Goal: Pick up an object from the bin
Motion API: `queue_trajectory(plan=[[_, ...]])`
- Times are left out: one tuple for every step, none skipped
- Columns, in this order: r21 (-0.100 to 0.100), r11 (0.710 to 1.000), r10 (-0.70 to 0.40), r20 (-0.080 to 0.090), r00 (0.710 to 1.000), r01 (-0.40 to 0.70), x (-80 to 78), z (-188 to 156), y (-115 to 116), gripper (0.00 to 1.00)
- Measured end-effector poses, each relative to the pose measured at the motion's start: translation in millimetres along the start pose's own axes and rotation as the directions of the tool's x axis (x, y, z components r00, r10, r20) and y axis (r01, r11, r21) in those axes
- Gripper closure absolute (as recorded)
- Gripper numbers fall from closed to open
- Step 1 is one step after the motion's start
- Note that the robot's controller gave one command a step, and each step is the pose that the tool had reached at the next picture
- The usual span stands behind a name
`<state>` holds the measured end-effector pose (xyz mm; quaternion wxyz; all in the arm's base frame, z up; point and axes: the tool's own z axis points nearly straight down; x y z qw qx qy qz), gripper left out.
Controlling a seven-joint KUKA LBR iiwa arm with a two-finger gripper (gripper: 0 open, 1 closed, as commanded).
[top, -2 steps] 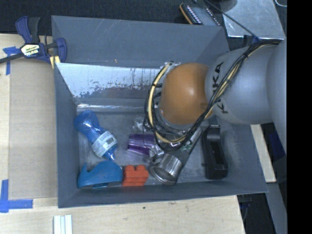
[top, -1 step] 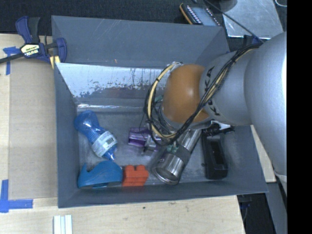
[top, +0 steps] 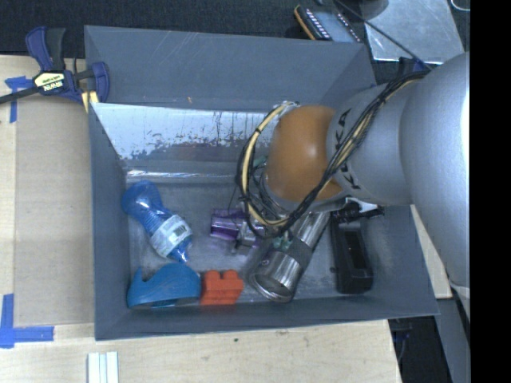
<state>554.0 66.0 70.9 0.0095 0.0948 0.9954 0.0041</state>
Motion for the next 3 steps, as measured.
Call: queue_trajectory(plan=[[0.000, 1.000, -0.011, -0.001, 1.000, 0.011, 0.1, -81.1, -0.5, 1.00], [0.001, 1.000, -0.017, 0.007, 1.000, 0.017, -12.8, -121.9, -27.6, 1.00], [0.000, 1.000, -0.004, -0.001, 1.000, 0.004, -2.0, -214.1, -3.1, 1.00]])
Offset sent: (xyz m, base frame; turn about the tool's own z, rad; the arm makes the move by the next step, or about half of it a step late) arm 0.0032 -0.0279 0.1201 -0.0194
